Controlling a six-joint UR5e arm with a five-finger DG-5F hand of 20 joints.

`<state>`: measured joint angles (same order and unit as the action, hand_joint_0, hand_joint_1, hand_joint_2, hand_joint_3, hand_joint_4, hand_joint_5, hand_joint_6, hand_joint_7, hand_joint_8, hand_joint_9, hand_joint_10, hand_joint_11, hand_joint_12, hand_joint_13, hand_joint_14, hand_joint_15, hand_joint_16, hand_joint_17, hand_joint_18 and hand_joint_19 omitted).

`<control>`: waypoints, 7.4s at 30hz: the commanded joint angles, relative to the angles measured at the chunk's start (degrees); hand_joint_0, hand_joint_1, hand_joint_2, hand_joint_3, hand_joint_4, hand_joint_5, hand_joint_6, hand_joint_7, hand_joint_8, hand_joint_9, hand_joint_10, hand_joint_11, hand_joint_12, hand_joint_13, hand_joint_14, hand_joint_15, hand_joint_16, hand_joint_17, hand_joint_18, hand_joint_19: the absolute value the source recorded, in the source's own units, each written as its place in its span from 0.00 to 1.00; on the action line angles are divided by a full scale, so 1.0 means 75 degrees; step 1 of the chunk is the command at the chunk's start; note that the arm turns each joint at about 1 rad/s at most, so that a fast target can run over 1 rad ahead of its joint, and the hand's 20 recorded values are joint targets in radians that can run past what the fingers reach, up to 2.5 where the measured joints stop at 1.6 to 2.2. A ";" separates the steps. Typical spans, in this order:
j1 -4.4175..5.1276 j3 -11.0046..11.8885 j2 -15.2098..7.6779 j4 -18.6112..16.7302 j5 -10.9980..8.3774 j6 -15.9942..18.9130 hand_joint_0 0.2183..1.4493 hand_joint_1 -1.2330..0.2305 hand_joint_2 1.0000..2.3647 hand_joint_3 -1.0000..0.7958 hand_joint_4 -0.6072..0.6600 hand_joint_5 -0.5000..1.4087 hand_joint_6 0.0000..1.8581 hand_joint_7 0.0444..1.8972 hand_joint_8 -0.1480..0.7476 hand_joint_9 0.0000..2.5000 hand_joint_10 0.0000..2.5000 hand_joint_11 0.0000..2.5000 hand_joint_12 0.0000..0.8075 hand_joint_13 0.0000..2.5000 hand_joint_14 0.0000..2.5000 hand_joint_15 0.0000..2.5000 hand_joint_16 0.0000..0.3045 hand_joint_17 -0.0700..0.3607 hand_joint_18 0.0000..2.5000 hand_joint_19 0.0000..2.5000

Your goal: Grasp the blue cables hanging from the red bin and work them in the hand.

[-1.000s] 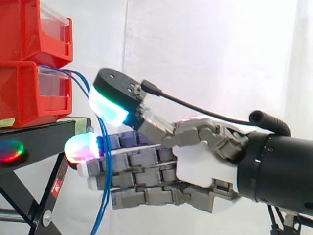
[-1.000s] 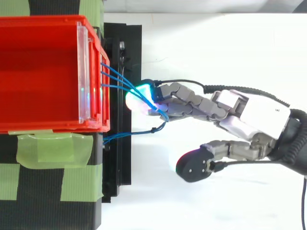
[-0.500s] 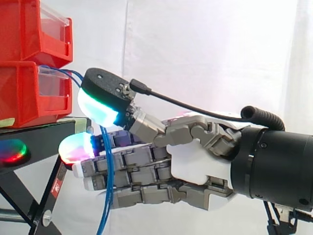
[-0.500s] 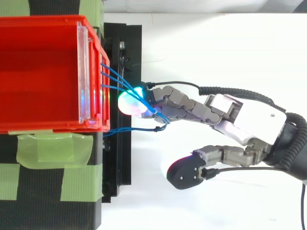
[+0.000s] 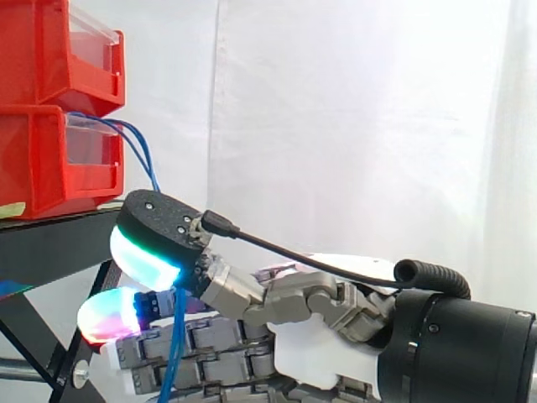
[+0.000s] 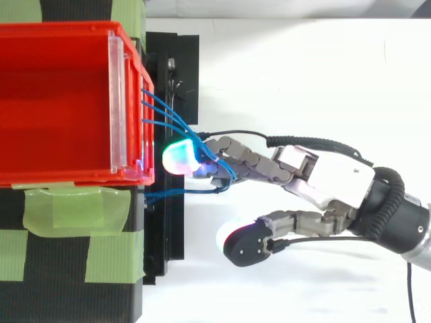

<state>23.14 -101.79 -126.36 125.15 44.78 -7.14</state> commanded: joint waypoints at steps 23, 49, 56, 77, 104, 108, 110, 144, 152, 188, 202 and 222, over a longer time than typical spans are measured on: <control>0.0125 0.0013 -0.0015 0.0400 0.0041 0.0366 0.46 0.45 0.00 0.00 0.70 0.24 0.01 0.44 0.56 0.23 0.01 0.30 0.50 0.21 0.01 0.21 0.18 0.45 0.19 0.25; 0.0090 0.0013 0.0078 0.0470 0.0252 0.0600 0.49 0.46 0.00 0.00 0.71 0.23 0.01 0.48 0.54 0.35 0.38 0.64 0.50 0.52 0.00 0.63 0.17 0.44 0.39 0.36; 0.0078 0.0013 0.0137 0.0505 0.0393 0.0706 0.50 0.46 0.00 0.00 0.69 0.22 0.01 0.54 0.53 0.32 0.63 0.62 0.49 0.53 0.11 0.65 0.17 0.44 0.42 0.40; 0.0043 0.0013 0.1168 0.2497 0.0369 0.1350 0.50 0.44 0.00 0.00 0.67 0.29 0.22 0.60 0.63 0.43 1.00 1.00 0.64 0.60 1.00 0.67 0.62 0.49 0.80 0.48; -0.0238 0.0001 0.1520 0.3587 0.0170 0.2135 0.52 0.43 0.00 0.00 0.56 0.36 0.07 0.67 0.60 0.64 1.00 1.00 0.57 0.69 1.00 0.65 0.54 0.45 0.96 0.40; -0.0273 0.0001 0.1766 0.3904 0.0229 0.2042 0.53 0.43 0.00 0.00 0.55 0.36 0.07 0.67 0.59 0.65 1.00 1.00 0.58 0.69 1.00 0.65 0.56 0.46 0.96 0.40; -0.0285 0.0001 0.1953 0.4161 0.0229 0.1971 0.53 0.43 0.00 0.00 0.54 0.36 0.08 0.67 0.59 0.65 1.00 1.00 0.58 0.69 1.00 0.64 0.55 0.46 0.96 0.41; -0.0566 0.0013 0.2246 0.4700 0.0580 0.1866 0.51 0.43 0.00 0.04 0.63 0.39 0.03 0.70 0.66 0.75 1.00 1.00 0.70 0.79 1.00 0.55 0.69 0.53 1.00 0.30; -0.0543 0.0013 0.2246 0.4325 0.0592 0.1655 0.51 0.43 0.00 0.04 0.63 0.39 0.03 0.70 0.66 0.73 1.00 1.00 0.68 0.78 1.00 0.56 0.69 0.53 1.00 0.32; -0.0543 0.0013 0.2246 0.4349 0.0569 0.1655 0.51 0.44 0.00 0.05 0.64 0.40 0.00 0.71 0.67 0.73 1.00 1.00 0.69 0.77 1.00 0.57 0.68 0.52 1.00 0.31; -0.0531 0.0013 0.2246 0.4349 0.0592 0.1655 0.51 0.45 0.00 0.07 0.66 0.40 0.00 0.71 0.67 0.73 1.00 1.00 0.68 0.76 1.00 0.58 0.68 0.52 1.00 0.30; -0.0543 0.0001 0.2246 0.4349 0.0592 0.1655 0.52 0.45 0.00 0.07 0.67 0.40 0.00 0.71 0.67 0.72 1.00 1.00 0.66 0.76 1.00 0.56 0.67 0.52 1.00 0.31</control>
<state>19.10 -101.71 -109.51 157.77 49.22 5.27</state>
